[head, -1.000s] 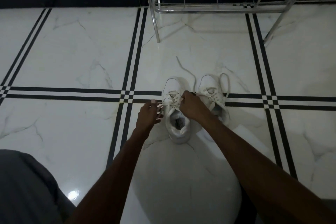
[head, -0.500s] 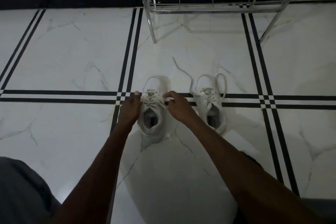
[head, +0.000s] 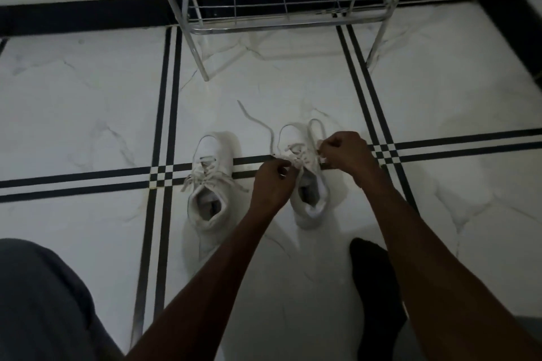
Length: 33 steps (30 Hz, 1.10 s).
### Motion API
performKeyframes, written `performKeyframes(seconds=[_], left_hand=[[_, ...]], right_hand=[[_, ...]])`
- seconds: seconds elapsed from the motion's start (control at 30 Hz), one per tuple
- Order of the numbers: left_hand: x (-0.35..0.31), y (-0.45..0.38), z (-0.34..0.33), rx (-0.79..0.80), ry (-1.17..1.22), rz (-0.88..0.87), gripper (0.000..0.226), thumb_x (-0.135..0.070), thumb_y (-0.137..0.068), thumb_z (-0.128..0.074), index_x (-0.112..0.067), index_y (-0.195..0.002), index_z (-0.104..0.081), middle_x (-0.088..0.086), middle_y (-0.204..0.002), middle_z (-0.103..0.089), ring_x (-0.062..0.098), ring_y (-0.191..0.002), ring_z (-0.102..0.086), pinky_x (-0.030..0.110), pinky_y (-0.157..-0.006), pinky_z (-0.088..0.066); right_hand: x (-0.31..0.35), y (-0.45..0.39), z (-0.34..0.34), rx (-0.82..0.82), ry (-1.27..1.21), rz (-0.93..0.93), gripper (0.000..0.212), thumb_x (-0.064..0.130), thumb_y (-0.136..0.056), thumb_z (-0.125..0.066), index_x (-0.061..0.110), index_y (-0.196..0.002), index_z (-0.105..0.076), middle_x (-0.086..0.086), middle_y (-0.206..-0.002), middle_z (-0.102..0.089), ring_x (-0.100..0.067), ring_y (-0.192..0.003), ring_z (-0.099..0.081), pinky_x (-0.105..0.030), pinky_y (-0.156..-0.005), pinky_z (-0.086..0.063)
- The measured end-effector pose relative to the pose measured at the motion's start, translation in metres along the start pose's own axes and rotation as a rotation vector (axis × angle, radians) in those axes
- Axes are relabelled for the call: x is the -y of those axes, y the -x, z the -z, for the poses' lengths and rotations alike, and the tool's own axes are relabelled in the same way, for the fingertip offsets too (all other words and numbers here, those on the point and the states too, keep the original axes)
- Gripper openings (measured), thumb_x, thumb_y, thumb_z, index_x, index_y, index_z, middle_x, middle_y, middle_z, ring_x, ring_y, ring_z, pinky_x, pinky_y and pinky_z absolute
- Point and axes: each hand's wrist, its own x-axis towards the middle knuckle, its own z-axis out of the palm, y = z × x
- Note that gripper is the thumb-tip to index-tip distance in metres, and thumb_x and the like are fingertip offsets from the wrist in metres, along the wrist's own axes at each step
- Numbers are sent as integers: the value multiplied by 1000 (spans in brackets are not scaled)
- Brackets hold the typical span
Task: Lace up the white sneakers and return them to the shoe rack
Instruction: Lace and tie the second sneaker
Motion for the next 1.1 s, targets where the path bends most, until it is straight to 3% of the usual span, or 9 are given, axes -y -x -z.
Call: performKeyframes(seconds=[0.13,0.23,0.43,0.57,0.67,0.77,0.87,1.1], left_hand=[[-5,-1,-6,-40,10,10,39,-38,-83,-82,-12,-111,-77,7,-98,-75,20,-83,-71,31,-80,-55],[-6,-8,-5,-27,40,5,38,-37,-76,-87,-15,-105,-78,5,-98,-75,20,-84,-72,36,-82,-58],[-7,-15,2,61,35,-29,27,-29,-80,-87,-10,-98,-78,2,-91,-74,18,-78,-72,28,-75,-55],[-8,-16,10,45,-51,-58,10,-10,-84,-77,-9,-94,-78,7,-95,-78,22,-88,-72,35,-84,-58],[2,-13,19,-14,-91,-106,5,-8,-87,-70,-9,-89,-75,8,-92,-77,24,-88,-71,40,-83,-59],[10,-11,28,-44,-169,-185,11,-16,-92,-69,-7,-87,-70,8,-85,-74,25,-82,-68,38,-72,-52],[15,-6,33,-96,-303,-254,12,-16,-96,-63,-6,-90,-64,13,-87,-72,32,-82,-66,33,-66,-34],[18,2,30,-184,-328,-321,6,-7,-96,-60,-2,-96,-56,14,-79,-70,35,-72,-66,27,-60,-21]], right_hand=[[-25,8,6,175,25,-32,35,33,-89,-69,-2,-92,-74,-22,-88,-75,-38,-84,-74,-55,-77,-61],[-30,15,-3,235,16,4,39,45,-84,-76,12,-105,-75,-8,-99,-77,-22,-91,-74,-48,-84,-62],[-18,17,-15,139,3,119,28,22,-83,-80,13,-108,-72,-5,-99,-73,-19,-95,-70,-39,-84,-59],[-9,17,-25,139,67,167,18,13,-87,-72,8,-103,-71,-4,-96,-70,-20,-94,-67,-39,-84,-58],[-11,24,-35,126,34,200,6,9,-91,-67,7,-97,-66,-2,-93,-67,-22,-88,-67,-42,-78,-59],[-8,30,-45,108,52,244,7,4,-94,-59,10,-97,-59,0,-90,-64,-19,-82,-63,-28,-66,-51],[-2,37,-57,97,66,282,13,0,-93,-53,13,-94,-52,-4,-89,-63,-18,-76,-58,-15,-55,-38],[3,48,-71,-22,60,298,14,-1,-97,-49,13,-98,-48,0,-79,-55,4,-60,-44,-3,-50,-39]])
